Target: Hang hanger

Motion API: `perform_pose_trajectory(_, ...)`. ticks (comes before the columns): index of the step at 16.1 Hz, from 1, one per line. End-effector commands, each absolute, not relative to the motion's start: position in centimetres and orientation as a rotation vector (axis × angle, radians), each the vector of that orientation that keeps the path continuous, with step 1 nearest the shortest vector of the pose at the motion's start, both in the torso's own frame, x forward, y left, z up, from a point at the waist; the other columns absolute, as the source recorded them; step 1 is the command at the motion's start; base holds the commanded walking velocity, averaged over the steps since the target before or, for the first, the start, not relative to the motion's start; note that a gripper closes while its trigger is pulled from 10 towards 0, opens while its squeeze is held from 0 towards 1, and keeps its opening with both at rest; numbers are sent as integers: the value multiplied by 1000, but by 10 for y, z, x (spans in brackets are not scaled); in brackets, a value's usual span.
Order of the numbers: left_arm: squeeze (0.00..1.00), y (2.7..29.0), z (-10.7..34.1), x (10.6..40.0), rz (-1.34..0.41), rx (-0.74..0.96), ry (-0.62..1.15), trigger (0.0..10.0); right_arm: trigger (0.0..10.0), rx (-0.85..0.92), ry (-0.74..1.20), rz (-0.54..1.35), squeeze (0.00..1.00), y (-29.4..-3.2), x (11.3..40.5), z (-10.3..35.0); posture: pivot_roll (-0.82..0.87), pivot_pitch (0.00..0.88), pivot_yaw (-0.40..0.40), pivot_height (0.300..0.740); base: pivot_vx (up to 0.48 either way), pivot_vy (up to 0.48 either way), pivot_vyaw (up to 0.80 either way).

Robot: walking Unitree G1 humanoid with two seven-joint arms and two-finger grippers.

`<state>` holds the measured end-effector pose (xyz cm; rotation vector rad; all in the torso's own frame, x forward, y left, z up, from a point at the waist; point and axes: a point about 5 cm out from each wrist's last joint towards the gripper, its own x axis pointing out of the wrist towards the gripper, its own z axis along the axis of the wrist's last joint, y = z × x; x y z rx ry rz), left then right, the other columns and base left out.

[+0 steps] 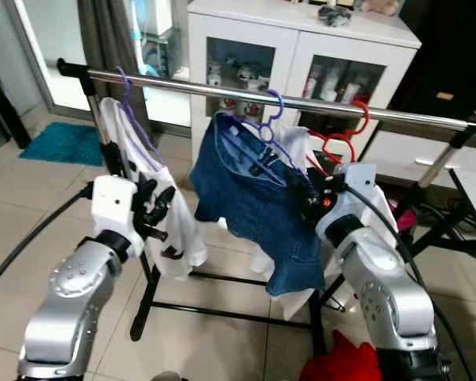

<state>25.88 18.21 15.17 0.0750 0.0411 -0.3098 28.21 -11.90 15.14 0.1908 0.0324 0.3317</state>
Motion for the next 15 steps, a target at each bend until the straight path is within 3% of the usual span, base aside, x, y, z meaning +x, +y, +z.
perform_pose_trajectory(1, 0, 179, 152, 259, -305, 88, 33, 10000, 10000, 182, 36, 310, 0, -121, 280, 152, -45, 0, -67, 740, 0, -262, 0)
perform_pose_trajectory(3, 0, 181, 153, 260, -298, 92, 32, 10000, 10000, 237, 50, 310, 0, -120, 279, 150, -41, 0, -67, 740, 0, -382, 0)
perform_pose_trajectory(15, 0, 175, 152, 262, -307, 78, 8, 10000, 10000, 153, -16, 269, 0, -120, 291, 157, -34, 0, -84, 740, 0, -349, 0)
